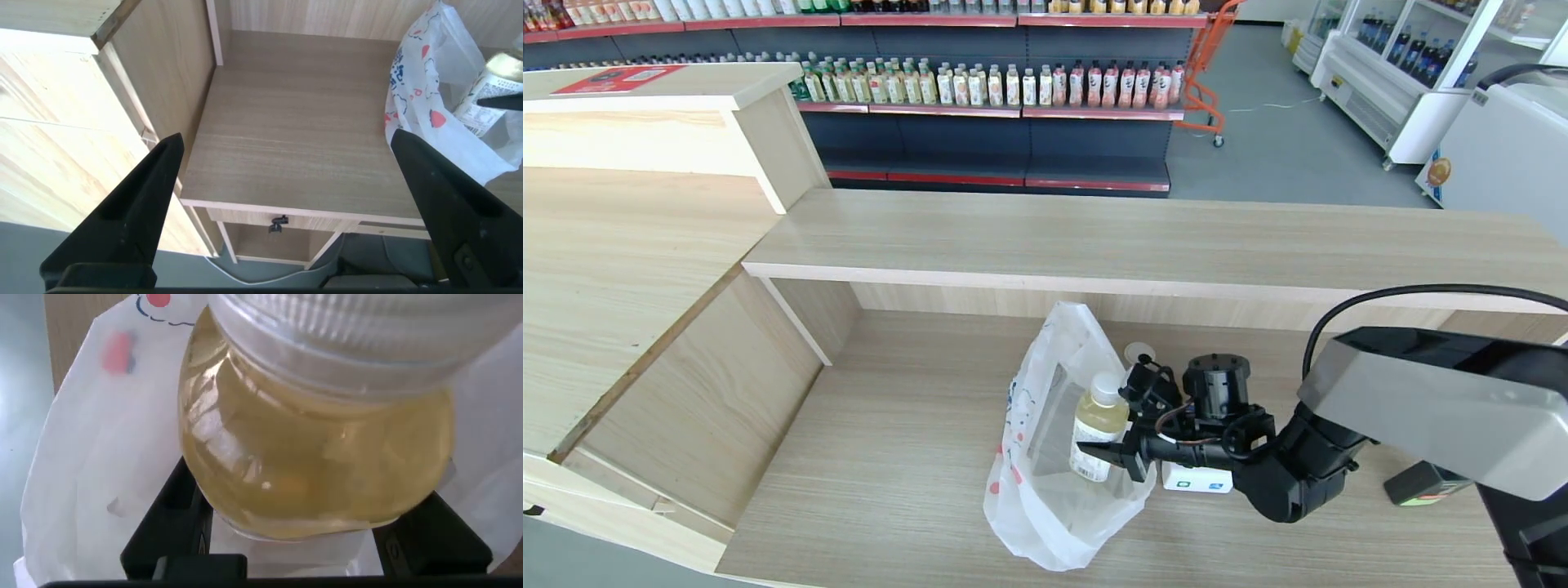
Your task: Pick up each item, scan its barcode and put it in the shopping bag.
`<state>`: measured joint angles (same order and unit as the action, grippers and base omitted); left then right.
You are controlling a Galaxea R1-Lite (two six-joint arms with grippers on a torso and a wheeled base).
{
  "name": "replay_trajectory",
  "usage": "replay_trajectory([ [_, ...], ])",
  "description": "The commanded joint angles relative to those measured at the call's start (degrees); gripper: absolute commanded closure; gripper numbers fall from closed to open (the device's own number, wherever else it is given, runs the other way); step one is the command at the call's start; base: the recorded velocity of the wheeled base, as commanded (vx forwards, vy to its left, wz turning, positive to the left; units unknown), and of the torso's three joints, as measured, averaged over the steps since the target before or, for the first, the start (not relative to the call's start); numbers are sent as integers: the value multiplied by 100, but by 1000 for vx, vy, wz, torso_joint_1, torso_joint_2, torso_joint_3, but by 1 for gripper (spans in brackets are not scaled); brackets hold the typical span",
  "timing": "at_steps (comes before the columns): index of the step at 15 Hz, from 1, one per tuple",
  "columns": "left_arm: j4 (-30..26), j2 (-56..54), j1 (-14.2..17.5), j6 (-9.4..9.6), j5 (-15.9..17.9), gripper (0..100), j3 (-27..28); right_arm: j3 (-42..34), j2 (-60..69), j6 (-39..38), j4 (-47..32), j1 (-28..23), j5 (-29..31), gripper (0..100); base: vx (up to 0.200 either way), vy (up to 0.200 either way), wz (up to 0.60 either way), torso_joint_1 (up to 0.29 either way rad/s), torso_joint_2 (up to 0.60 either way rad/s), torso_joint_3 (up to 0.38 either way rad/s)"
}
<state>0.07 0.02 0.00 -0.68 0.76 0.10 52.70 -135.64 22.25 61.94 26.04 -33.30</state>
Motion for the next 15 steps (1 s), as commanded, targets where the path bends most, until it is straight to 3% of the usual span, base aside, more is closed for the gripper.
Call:
replay_trajectory([
  [1,1,-2,0,-2,4,0,-1,39,-270,87,108,24,-1,100,0,0,0,0,0,0],
  [3,1,-2,0,-2,4,0,-1,3,-305,139,222,33,-1,100,0,0,0,0,0,0],
  [4,1,-2,0,-2,4,0,-1,-14,-305,139,213,33,-1,0,0,0,0,0,0,0],
  [8,1,-2,0,-2,-5,0,-1,-146,-155,-28,213,33,-18,0,0,0,0,0,0,0],
  [15,1,-2,0,-2,-5,0,-1,-1086,1427,-2761,143,-319,26,0,0,0,0,0,0,0],
])
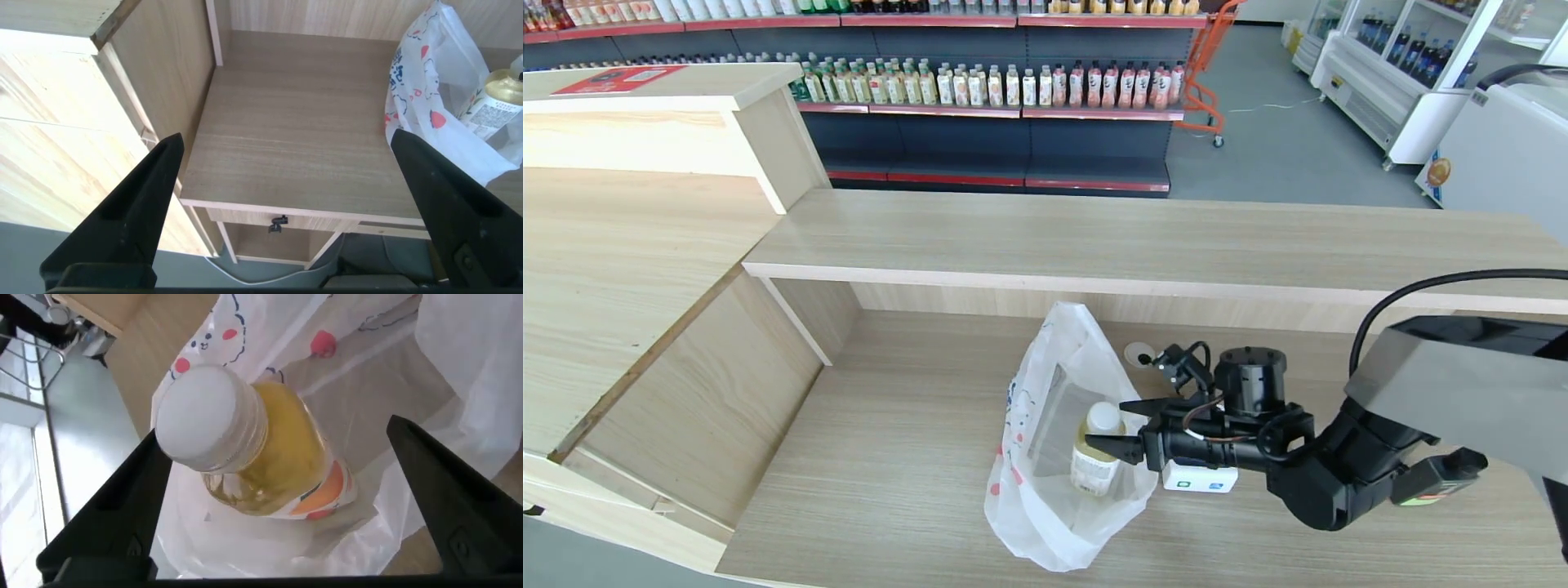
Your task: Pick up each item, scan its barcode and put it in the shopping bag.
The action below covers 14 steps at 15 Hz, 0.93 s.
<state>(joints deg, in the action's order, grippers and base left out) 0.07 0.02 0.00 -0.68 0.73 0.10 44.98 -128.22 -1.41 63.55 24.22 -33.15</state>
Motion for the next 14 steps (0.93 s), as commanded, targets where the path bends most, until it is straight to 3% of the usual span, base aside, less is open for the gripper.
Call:
replay_trajectory([
  [1,1,-2,0,-2,-3,0,-1,-605,1062,-755,-18,-216,168,0,0,0,0,0,0,0],
  [6,1,-2,0,-2,-3,0,-1,-1835,2697,-1010,-317,-717,476,0,0,0,0,0,0,0],
  [7,1,-2,0,-2,6,0,-1,-2099,3655,-966,-1020,-1183,485,0,0,0,0,0,0,0],
  [9,1,-2,0,-2,-3,0,-1,-1923,4534,-755,-2321,-1895,502,0,0,0,0,0,0,0],
  [11,1,-2,0,-2,6,0,-1,-1220,5307,449,-4632,-3143,581,0,0,0,0,0,0,0],
  [12,1,-2,0,-2,6,0,-1,-983,5457,862,-5397,-3582,810,0,0,0,0,0,0,0],
  [14,1,-2,0,-2,-3,0,-1,-833,5562,1047,-5678,-3855,1126,0,0,0,0,0,0,0],
])
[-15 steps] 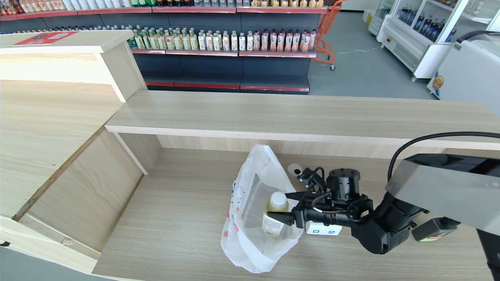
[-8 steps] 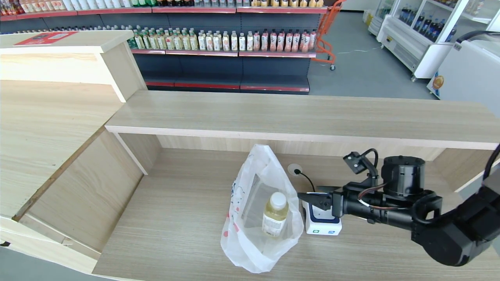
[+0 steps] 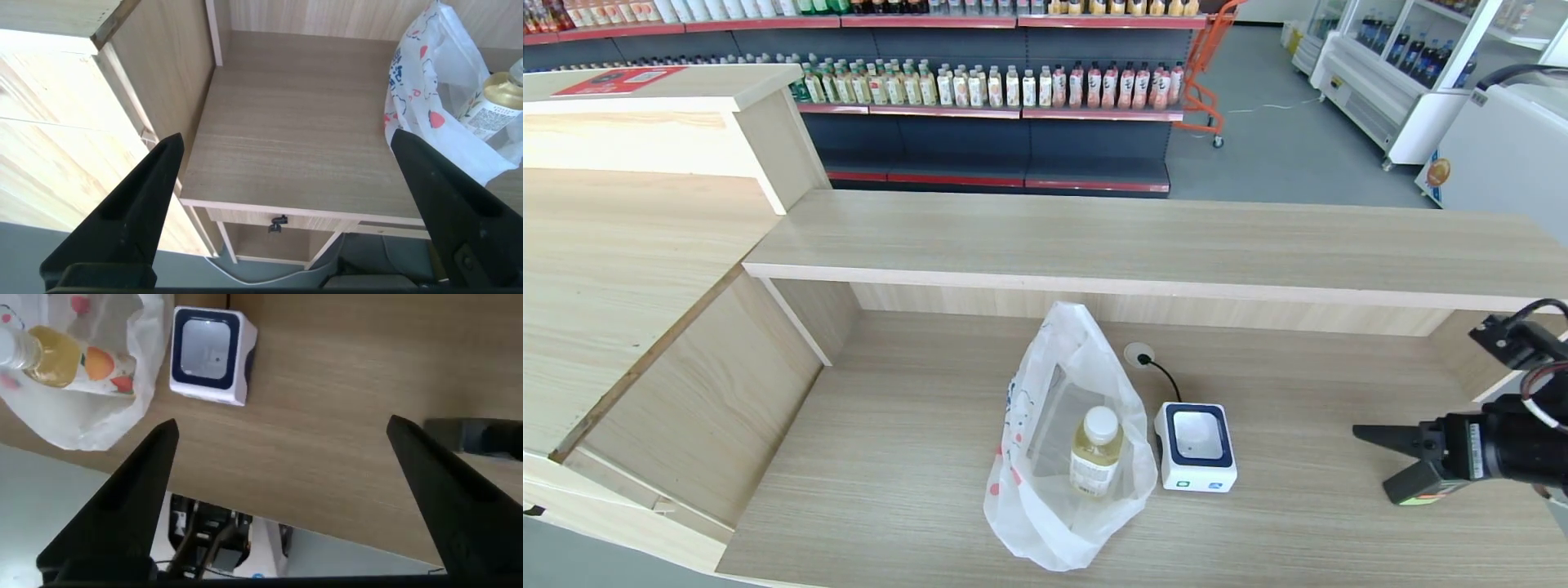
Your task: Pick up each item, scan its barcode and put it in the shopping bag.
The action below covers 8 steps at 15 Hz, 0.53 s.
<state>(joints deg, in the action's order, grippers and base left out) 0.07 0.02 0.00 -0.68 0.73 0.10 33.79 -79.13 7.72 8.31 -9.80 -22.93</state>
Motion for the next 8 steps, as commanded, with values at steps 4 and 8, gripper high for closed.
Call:
replay_trajectory([
  [4,1,-2,0,-2,6,0,-1,295,732,-130,-163,-479,280,0,0,0,0,0,0,0],
  [8,10,-2,0,-46,-3,0,-1,286,794,-139,-172,-479,403,0,0,-150,0,1,2,3],
])
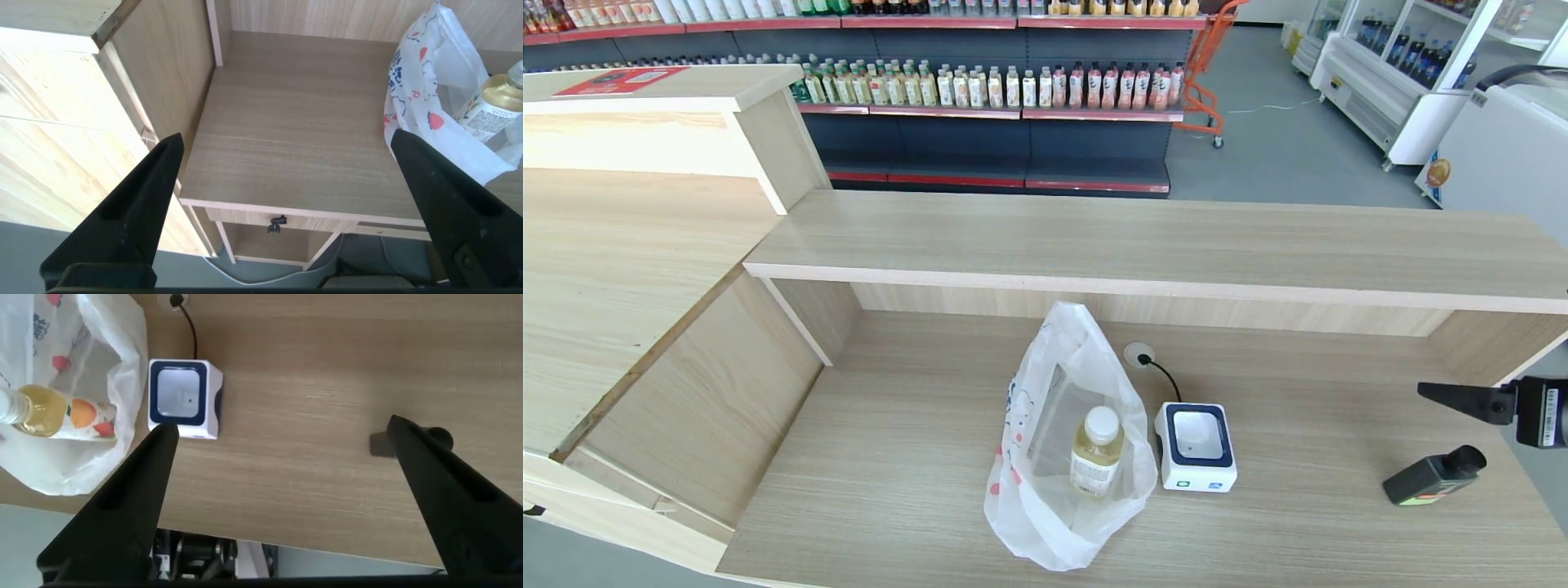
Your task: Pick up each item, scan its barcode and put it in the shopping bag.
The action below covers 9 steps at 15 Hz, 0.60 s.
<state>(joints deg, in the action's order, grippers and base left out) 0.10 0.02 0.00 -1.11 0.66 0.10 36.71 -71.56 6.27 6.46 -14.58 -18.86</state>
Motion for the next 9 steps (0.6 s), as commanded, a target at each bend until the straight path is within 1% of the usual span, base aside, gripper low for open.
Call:
replay_trajectory([
  [1,8,-2,0,-12,-4,0,-1,-14,54,-3,-13,-1,5,0,0,-200,0,2,7,2],
  [4,8,-2,0,-100,-22,0,-1,3,-7,-178,-13,-1,23,0,0,-200,0,-5,2,4],
  [6,8,-2,0,-100,-22,0,-1,-14,-16,-231,-31,-1,128,0,0,-200,0,5,2,7],
  [7,8,-2,0,-100,-22,0,-1,-14,19,-266,-154,-1,172,0,0,-200,0,2,-2,7],
  [8,17,-2,0,-100,-22,0,-1,21,89,-328,-435,-1,190,0,0,-200,0,2,7,7],
  [9,8,-2,0,-74,-13,0,-1,38,169,-381,-611,-1,190,0,0,0,0,0,0,0],
])
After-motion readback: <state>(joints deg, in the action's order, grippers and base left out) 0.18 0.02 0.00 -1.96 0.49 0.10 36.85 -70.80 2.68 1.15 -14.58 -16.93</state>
